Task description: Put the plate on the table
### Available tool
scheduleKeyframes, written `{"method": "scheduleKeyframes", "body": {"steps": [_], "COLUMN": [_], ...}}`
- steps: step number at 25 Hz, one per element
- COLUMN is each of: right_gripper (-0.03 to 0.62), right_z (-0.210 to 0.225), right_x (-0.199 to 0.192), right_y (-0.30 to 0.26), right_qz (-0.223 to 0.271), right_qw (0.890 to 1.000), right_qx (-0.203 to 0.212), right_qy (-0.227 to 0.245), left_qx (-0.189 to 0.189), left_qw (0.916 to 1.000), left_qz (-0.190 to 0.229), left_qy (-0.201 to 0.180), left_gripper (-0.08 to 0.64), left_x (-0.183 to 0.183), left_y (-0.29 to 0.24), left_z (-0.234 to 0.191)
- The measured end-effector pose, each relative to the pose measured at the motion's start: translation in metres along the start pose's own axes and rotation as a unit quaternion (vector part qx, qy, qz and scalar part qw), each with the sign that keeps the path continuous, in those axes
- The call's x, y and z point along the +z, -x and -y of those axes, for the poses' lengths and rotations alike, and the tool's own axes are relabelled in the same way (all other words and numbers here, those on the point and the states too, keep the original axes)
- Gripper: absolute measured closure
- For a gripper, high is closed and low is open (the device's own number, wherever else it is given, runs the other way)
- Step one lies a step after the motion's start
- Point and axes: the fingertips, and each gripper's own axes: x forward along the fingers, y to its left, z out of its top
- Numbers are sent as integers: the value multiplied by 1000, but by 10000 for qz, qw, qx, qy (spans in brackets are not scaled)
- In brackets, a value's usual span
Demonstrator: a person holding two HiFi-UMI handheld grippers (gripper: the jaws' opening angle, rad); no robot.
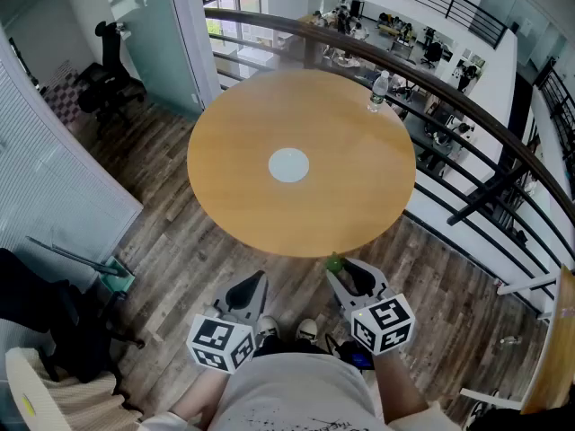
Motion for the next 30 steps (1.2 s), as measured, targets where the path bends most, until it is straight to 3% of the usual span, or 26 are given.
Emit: {"method": "scheduleKeyframes", "body": {"steps": [15, 30], "right_gripper": [443, 443], "right_z": [4, -10], "right_x": [-4, 4], "right_y": [1, -18], "right_qz": [-47, -85], "right_qw": [10000, 9994], "right_qx": [-32, -242], "right_qy": [-82, -211], "left_qx": [-71, -232], "left_qw": [10000, 9997], "left_qz": [-16, 22], "left_qy": [-9, -9], "left_gripper": [537, 537], "left_x": [3, 7], "left_y": [-4, 7], "left_z": [2, -33]}}
